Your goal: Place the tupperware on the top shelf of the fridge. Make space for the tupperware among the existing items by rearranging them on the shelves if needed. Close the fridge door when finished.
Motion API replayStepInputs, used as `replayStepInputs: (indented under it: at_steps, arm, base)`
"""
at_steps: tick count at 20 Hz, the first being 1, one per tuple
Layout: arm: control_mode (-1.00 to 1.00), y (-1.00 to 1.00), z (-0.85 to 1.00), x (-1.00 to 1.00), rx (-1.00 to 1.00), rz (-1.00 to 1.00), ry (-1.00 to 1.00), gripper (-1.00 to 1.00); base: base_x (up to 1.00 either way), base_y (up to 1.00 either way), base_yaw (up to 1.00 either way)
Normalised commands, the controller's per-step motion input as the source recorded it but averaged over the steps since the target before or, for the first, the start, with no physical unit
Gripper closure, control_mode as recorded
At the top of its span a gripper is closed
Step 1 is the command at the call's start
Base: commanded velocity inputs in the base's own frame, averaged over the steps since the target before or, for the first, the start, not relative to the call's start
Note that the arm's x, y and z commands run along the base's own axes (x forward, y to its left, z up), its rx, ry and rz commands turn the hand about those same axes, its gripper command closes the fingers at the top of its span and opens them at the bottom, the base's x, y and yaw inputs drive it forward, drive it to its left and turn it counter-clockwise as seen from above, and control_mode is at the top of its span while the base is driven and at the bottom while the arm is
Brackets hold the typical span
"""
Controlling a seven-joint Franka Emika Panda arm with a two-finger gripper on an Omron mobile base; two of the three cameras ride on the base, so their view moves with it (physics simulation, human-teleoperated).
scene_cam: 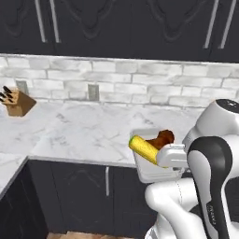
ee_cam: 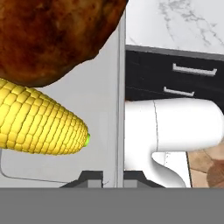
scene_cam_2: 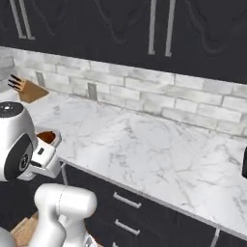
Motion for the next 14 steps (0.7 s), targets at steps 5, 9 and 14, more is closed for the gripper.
replayStepInputs:
  at_steps: [5, 9, 14]
  arm:
    - [1.0, 0.0, 0.0, 0.0, 0.0, 0.0, 0.0, 1.0]
    - [1.0, 0.0, 0.0, 0.0, 0.0, 0.0, 0.0, 1.0]
    - [1.0, 0.0, 0.0, 0.0, 0.0, 0.0, 0.0, 1.0]
  base:
    - [0.0, 0.0, -0.96]
    - [0.0, 0.0, -0.96]
    - [0.0, -0.07, -0.92]
